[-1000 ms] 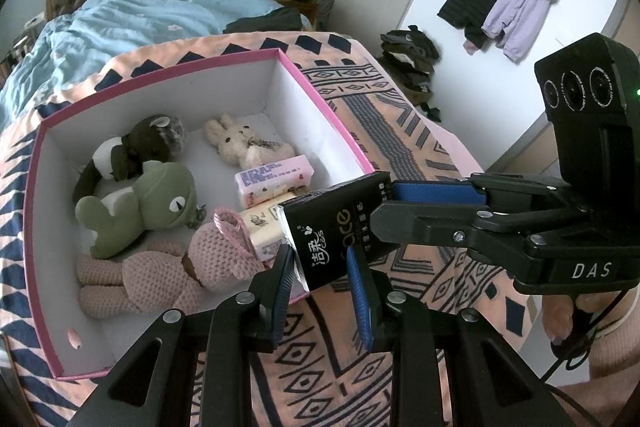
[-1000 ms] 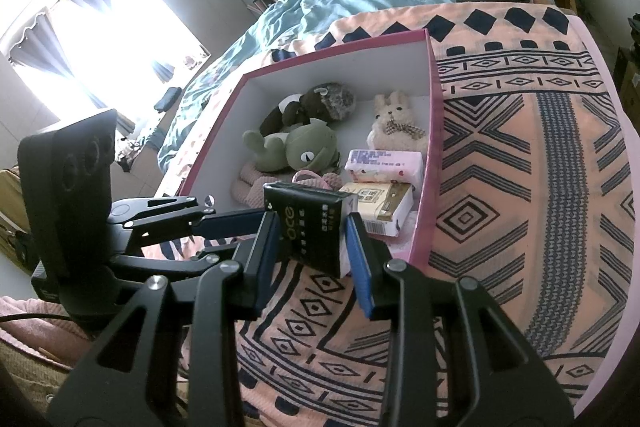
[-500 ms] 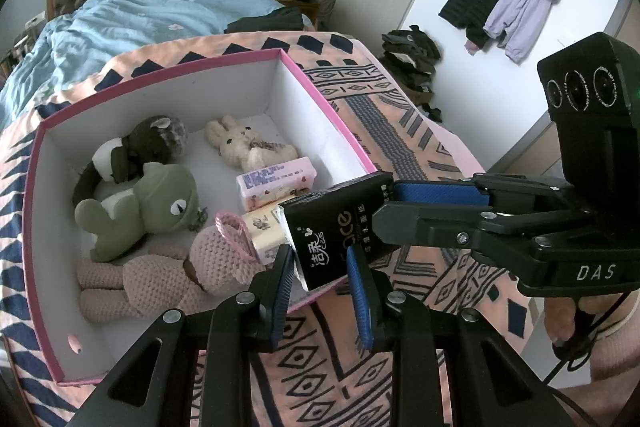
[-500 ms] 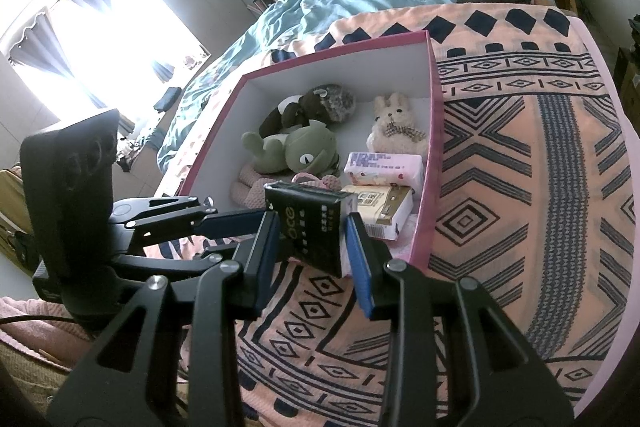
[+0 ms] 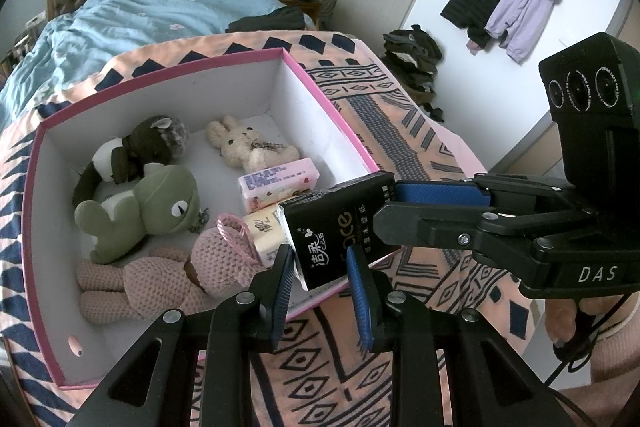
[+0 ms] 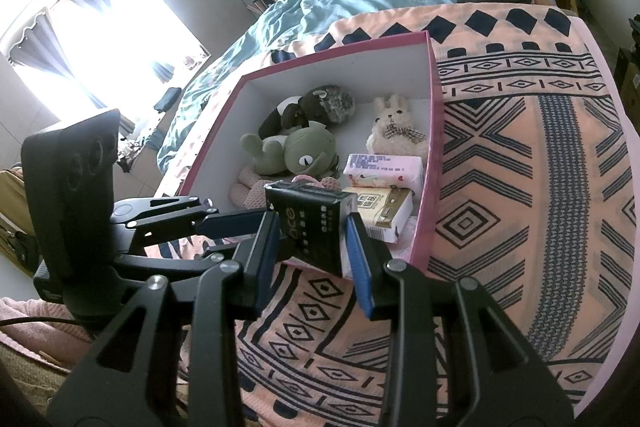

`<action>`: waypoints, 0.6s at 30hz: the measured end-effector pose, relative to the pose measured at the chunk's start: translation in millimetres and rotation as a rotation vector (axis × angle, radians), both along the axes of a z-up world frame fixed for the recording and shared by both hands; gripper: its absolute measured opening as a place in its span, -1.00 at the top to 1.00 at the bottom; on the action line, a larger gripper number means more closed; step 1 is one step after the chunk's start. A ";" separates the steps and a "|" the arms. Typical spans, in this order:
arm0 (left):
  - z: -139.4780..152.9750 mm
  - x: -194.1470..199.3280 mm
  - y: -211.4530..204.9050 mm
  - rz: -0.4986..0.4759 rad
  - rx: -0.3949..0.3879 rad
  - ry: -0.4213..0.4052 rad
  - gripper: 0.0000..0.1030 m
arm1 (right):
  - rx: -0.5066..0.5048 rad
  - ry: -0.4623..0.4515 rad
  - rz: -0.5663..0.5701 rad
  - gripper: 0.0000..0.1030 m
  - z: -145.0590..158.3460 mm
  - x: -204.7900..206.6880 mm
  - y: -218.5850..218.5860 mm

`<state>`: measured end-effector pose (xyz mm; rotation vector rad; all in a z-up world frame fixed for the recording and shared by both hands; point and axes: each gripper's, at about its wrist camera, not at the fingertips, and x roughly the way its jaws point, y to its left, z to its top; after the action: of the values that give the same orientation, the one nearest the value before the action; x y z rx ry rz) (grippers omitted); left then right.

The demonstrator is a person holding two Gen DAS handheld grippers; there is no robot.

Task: Organize objects
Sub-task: 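Move the black packet over the box interior with the right gripper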

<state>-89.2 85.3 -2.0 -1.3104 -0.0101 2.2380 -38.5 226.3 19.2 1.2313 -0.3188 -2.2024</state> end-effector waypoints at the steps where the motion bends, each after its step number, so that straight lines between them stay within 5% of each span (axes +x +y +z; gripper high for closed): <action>1: -0.6 0.7 0.5 0.000 0.000 0.000 0.48 | -0.001 -0.001 0.000 0.28 -0.1 -0.1 0.1; 18: -4.9 -4.4 -0.5 0.003 -0.003 -0.004 0.48 | -0.002 0.000 0.000 0.28 -0.6 -1.6 0.8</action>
<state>-93.6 84.8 -6.9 -1.3177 -0.0102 2.2389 -40.2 227.1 18.7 1.2307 -0.3205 -2.2014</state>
